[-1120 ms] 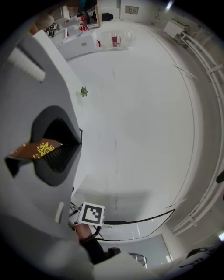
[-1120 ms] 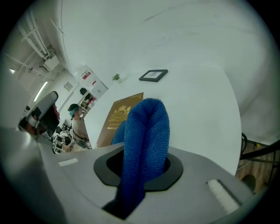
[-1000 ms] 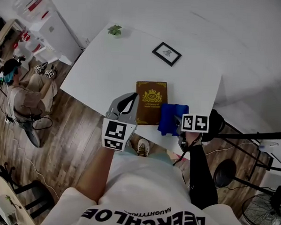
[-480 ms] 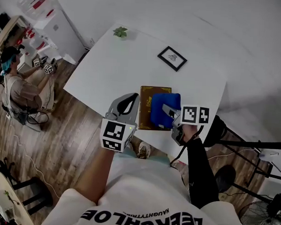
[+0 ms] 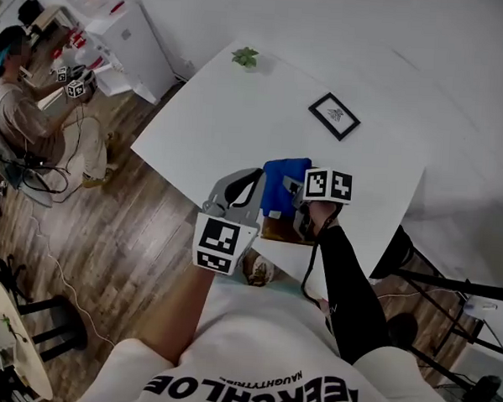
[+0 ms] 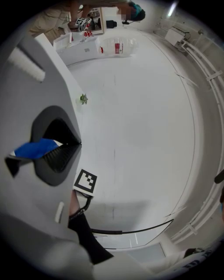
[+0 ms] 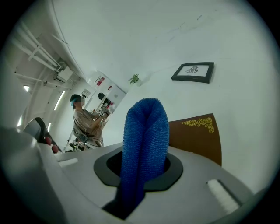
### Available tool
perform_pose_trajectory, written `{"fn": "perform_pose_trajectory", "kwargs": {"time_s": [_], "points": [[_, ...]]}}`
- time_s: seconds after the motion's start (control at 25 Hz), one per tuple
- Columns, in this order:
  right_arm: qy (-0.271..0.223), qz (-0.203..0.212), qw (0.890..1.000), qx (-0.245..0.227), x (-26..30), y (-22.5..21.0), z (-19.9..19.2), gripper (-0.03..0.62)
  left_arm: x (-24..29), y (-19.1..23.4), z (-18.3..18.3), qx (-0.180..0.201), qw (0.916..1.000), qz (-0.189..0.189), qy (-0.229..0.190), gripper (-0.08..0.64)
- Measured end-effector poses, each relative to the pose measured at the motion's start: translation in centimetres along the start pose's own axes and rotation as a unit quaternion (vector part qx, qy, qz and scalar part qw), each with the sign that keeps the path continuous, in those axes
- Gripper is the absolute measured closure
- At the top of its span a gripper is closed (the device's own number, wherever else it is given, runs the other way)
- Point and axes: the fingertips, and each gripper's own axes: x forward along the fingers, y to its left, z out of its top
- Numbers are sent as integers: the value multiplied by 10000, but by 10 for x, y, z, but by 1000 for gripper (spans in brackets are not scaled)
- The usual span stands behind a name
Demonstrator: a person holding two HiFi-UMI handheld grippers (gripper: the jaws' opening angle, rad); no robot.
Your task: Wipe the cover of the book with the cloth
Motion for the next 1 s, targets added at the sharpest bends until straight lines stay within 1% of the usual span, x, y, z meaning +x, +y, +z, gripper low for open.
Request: {"fn": "perform_pose_trajectory", "kwargs": {"time_s": [0.2,0.48,0.76,0.8,0.88,1.0], "points": [[8,-401,9991,-117,-15,-28,0,531,6,2,-2,-9,10000,-42,39,503],[-149,-830,9964,5,-52,-79,0,531,24,-6,0,-4,9998,-214,49,503],[-236,-1460,9890,-90,-84,-118,-2,531,35,-19,7,40,9992,-398,-9,503],[-256,-1475,9887,-117,-86,-118,-2,531,35,-20,7,41,9992,-408,-11,503],[-357,-1355,9900,-182,-92,-110,1,531,35,-21,7,50,9991,-411,-22,503],[-521,-892,9943,-278,-99,-80,4,531,31,-20,8,151,9992,-369,-77,503]]}}
